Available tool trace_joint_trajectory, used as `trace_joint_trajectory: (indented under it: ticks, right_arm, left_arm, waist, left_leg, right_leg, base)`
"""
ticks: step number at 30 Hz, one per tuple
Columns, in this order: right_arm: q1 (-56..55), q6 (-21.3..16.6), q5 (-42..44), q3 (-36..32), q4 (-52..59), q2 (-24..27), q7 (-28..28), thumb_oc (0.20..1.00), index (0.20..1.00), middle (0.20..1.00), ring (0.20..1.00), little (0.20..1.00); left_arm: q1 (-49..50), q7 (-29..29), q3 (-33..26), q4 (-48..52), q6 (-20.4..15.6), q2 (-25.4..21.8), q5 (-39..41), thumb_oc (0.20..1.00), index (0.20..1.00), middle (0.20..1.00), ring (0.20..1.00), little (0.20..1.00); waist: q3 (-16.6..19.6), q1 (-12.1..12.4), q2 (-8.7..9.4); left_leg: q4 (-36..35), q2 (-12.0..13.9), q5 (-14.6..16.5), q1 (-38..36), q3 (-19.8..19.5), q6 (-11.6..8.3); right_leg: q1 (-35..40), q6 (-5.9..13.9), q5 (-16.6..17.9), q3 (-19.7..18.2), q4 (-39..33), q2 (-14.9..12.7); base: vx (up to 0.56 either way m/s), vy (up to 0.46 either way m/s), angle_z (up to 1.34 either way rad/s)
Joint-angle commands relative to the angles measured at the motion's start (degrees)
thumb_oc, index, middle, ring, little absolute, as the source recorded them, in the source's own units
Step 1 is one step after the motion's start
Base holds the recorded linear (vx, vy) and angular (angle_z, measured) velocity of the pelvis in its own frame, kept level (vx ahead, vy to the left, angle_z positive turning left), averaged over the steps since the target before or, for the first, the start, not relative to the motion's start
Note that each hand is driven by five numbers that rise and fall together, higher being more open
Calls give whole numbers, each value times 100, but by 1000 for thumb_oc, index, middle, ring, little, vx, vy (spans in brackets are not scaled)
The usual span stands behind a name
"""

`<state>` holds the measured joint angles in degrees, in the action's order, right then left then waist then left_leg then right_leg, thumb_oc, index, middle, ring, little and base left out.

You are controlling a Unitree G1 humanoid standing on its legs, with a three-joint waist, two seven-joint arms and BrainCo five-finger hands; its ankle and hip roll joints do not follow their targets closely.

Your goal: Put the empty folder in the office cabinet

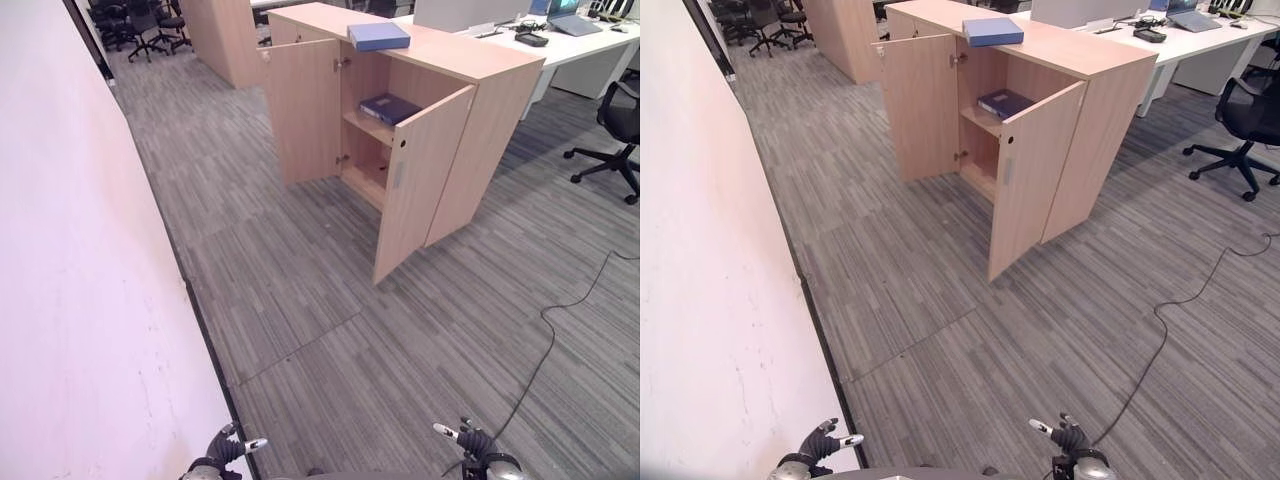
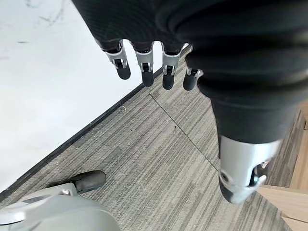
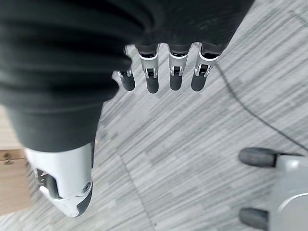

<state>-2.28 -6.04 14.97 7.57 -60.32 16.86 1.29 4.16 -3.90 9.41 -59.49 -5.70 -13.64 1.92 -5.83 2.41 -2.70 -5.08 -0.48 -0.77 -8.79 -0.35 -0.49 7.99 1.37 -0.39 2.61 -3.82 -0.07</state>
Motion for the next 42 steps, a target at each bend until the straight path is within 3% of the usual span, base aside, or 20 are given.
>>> trace_joint_trajectory:
  ticks: [1,42]
  right_arm:
    - [217,-182,224,213,142,20,49,1000,1000,1000,1000,1000]
    - [118,-37,182,164,-341,52,-21,1000,1000,1000,1000,1000]
  left_arm:
    - [-407,8,85,-34,-244,-139,165,1000,1000,1000,1000,1000]
    - [-388,100,19,-283,-259,-103,296,1000,1000,1000,1000,1000]
  waist:
    - [-6,131,313]
    - [49,153,288]
  left_leg:
    - [8,173,113,60,-131,-321]
    - [8,241,116,63,-193,-380]
  right_leg:
    - [-27,710,103,-161,-118,-509]
    - [-15,672,8,-149,-118,-389]
  base:
    - [0,0,0]
    - [-3,-8,0]
